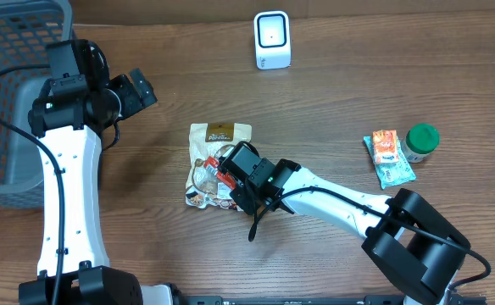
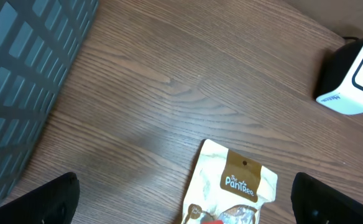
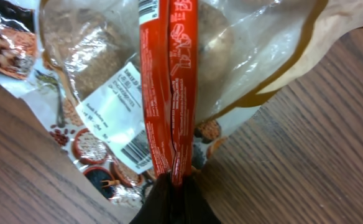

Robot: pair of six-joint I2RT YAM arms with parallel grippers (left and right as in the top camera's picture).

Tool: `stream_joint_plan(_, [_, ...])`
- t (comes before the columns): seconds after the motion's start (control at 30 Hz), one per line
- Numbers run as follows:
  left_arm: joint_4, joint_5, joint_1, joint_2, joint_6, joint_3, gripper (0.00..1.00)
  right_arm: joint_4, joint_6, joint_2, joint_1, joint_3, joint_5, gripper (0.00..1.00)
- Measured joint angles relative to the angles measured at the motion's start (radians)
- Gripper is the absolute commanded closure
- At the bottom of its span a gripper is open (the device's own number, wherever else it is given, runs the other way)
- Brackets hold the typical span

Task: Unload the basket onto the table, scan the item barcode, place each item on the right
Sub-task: 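Lift the red stick snack and carry it to the scanner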

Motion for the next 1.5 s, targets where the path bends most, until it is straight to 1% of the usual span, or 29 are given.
stream_joint_plan(0.17, [0.000,0.000,0.000,0.000,0.000,0.000,0.00,-0.012,-0.019,-0.057,0.000,-0.001,0.119,0.96])
stream_joint_plan(0.4, [0.000,0.000,0.000,0.000,0.000,0.000,0.00,0.013,-0.063,-0.223,-0.003,-0.001,0.385,0.96])
stream_joint_plan(0.5, [0.000,0.000,0.000,0.000,0.000,0.000,0.00,0.034,-0.073,-0.233,-0.017,-0.001,0.485,0.96])
stream_joint_plan(0.63, [0.000,0.000,0.000,0.000,0.000,0.000,0.01,0.080,-0.124,-0.233,-0.060,-0.001,0.549,0.96])
stream_joint_plan(0.73, [0.000,0.000,0.000,0.000,0.000,0.000,0.00,0.137,-0.211,-0.233,-0.100,-0.002,0.572,0.96])
stream_joint_plan(1.0, [0.001,0.000,0.000,0.000,0.000,0.000,0.00,0.335,-0.501,-0.233,-0.200,-0.002,0.602,0.96])
stream_joint_plan(1.1, [0.001,0.000,0.000,0.000,0.000,0.000,0.00,0.450,-0.628,-0.223,-0.217,-0.002,0.617,0.96])
stream_joint_plan(1.13, [0.000,0.000,0.000,0.000,0.000,0.000,0.00,0.469,-0.649,-0.218,-0.219,-0.002,0.622,0.96])
stream_joint_plan(1.33, [0.001,0.000,0.000,0.000,0.000,0.000,0.00,0.673,-0.889,-0.115,-0.218,-0.001,0.689,0.96])
stream_joint_plan(1.5, [0.001,0.000,0.000,0.000,0.000,0.000,0.00,0.822,-0.998,-0.032,-0.218,-0.001,0.737,0.96])
